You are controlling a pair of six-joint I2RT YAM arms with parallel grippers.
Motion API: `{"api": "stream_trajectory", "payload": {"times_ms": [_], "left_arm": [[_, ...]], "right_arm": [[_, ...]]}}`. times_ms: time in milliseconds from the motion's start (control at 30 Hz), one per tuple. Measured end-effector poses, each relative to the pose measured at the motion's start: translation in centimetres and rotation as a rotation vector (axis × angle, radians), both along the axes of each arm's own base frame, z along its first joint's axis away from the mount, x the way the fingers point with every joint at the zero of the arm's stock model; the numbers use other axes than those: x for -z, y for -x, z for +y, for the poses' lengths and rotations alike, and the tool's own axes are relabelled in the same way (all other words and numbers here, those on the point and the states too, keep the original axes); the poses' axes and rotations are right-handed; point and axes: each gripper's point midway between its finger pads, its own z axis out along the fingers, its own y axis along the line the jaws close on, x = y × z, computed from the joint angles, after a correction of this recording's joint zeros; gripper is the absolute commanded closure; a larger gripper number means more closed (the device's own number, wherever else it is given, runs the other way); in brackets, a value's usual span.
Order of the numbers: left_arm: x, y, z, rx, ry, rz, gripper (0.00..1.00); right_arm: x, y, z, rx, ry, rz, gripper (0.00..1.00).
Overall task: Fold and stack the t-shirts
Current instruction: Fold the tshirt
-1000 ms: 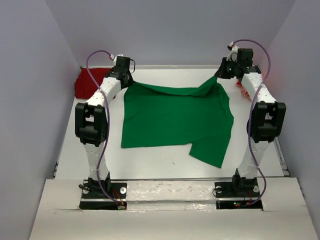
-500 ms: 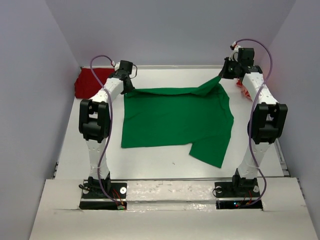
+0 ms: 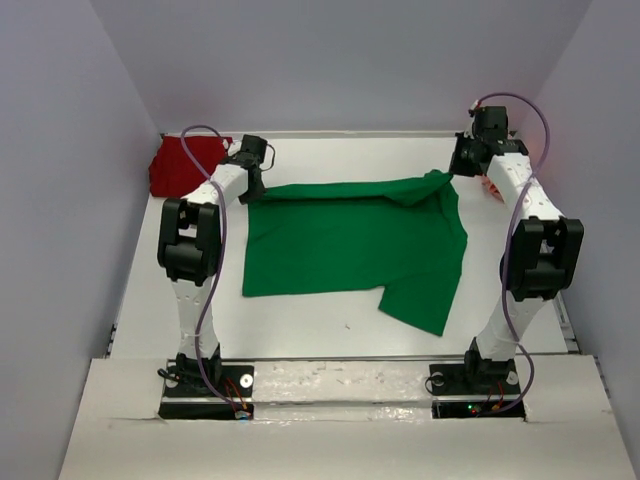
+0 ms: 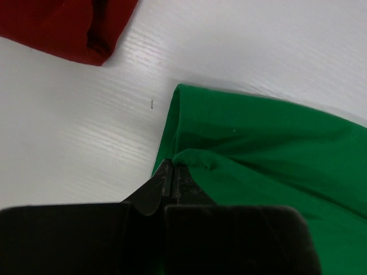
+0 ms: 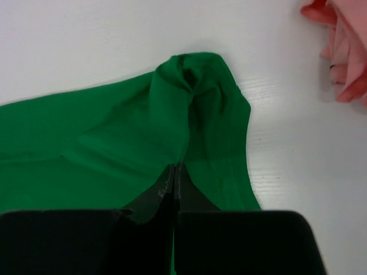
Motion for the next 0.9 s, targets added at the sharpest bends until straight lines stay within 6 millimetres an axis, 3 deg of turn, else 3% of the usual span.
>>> {"api": "stream_trajectory", "payload": {"times_ms": [200,367,433,500,700,800,900], "left_arm": [[1.6,1.3,0.3,-0.011,-0.004,0.042,0.99],[1.6,2.1,0.5,-0.017,-0.006,0.048,0.98],[1.3,2.5,0.6,-0.018,-0.005,0.045,0.89],[1.0,2.8,0.6,-0.019,-0.003,0.040,0.72],[0.4,4.1,0.9,-0.025,0.005,0.023,0.56],[0.4,4.1,0.9,-0.030,0.009,0.016,0.39],[0.6,4.5,1.0,-0.036,0.011,0.020,0.37]], "right_arm": [[2.6,2.6,0.5,0.031,0.006,0.093,1.00],[3.6,3.9,0.5,0.057,0.021,0.126,1.00],[3.8,4.4,0.3,0.070,0.028,0.136,1.00],[3.9,4.7,0.2,0.078,0.035,0.142,1.00],[4.4,5.5,-0.6,0.120,0.071,0.164,1.00],[4.8,5.9,-1.1,0.142,0.089,0.178,1.00],[5.2,6.2,-1.3,0.156,0.098,0.189,1.00]]}}
